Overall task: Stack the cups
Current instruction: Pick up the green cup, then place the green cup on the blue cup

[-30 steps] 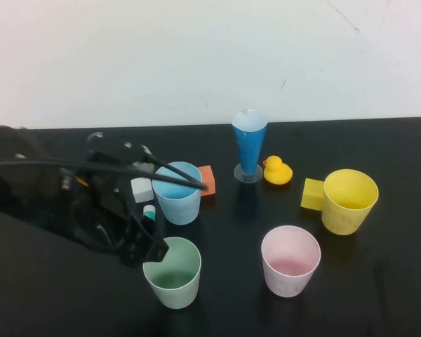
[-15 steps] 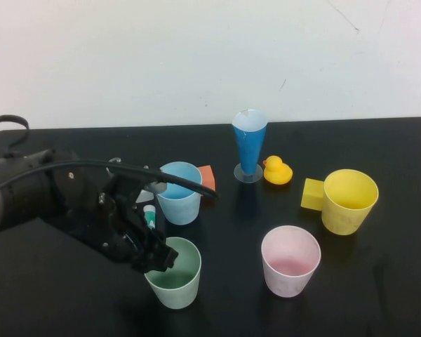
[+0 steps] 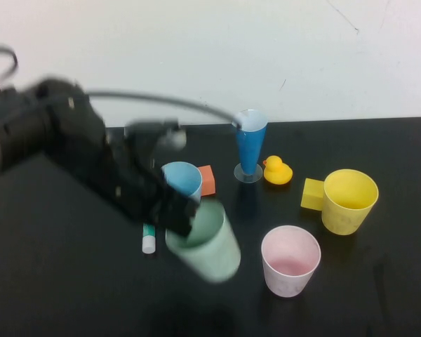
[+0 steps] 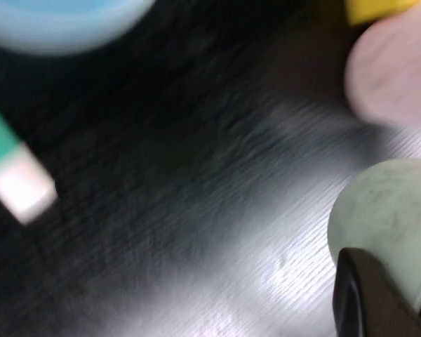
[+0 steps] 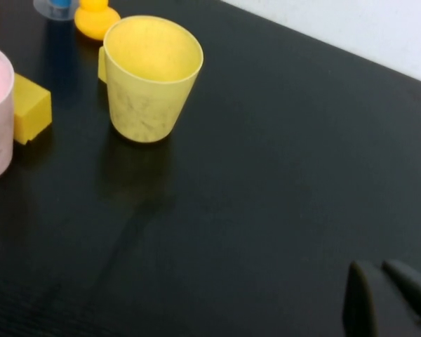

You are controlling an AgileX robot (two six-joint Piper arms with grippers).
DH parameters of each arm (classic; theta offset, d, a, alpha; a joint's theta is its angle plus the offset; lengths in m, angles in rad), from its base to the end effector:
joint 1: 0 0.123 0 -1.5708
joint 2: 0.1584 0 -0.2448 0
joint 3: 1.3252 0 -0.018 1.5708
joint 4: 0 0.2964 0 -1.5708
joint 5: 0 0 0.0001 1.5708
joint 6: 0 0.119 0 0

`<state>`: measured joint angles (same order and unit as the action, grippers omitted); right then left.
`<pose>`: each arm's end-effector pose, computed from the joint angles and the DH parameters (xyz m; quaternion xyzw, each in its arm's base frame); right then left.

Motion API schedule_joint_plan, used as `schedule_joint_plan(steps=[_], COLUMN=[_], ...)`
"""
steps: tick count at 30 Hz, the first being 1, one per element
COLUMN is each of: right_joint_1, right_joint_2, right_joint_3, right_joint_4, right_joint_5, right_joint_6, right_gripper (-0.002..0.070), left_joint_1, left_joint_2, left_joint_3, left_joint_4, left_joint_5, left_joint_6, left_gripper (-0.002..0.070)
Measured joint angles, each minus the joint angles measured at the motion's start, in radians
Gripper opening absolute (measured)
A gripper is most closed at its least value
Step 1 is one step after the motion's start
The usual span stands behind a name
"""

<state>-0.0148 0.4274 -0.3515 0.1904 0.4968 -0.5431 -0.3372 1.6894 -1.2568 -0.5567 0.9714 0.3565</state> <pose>0.1975 0.0078 0.2251 -0.1761 0.8355 -0.0628 0.5168 0.3478 -0.1770 0.1738 0.2066 0.9395 -0.2435 0.1241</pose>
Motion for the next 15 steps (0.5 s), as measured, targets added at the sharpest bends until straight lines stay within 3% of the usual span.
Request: schedule_joint_plan(steps=[3,10,15], right_joint_1=[0.0,0.0,0.0], right_joint_2=[0.0,0.0,0.0], right_joint_3=[0.0,0.0,0.0], right_joint_4=[0.0,0.023,0.072], right_joint_5=[-0.002,-0.004,-0.006], right_joint_6=[0.0,0.0,0.0], right_gripper=[-0.0002,-0.0002,-0.0002], left_joint_1=[0.0,0.0,0.002], left_joint_2=[-0.002,-0.005,0.046], left_joint_3=[-0.136,-0.325,-0.327], left_joint_4=[0.067,0.375,0.414], left_joint_5=[0.032,-0.072,-0.097], left_joint_6=[-0.034,-0.174,-0.187], left_gripper=[0.0008,0.0008,0.0008])
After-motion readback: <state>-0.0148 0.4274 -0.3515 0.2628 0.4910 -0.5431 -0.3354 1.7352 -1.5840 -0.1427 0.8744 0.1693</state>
